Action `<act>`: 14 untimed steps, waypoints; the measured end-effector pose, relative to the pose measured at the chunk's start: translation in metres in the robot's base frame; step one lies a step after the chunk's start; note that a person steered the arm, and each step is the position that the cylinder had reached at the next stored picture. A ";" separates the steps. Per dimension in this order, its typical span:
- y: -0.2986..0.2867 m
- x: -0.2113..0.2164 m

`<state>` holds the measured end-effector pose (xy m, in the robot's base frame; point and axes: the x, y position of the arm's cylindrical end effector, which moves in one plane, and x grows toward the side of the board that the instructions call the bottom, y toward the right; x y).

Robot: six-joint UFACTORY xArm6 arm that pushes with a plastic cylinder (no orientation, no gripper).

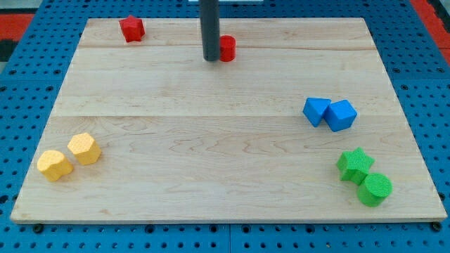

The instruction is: Slide the red star vertically above the hexagon

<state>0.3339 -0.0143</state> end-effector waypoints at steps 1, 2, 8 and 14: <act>0.039 0.013; 0.007 0.038; 0.152 -0.020; -0.226 -0.044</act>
<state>0.2895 -0.2405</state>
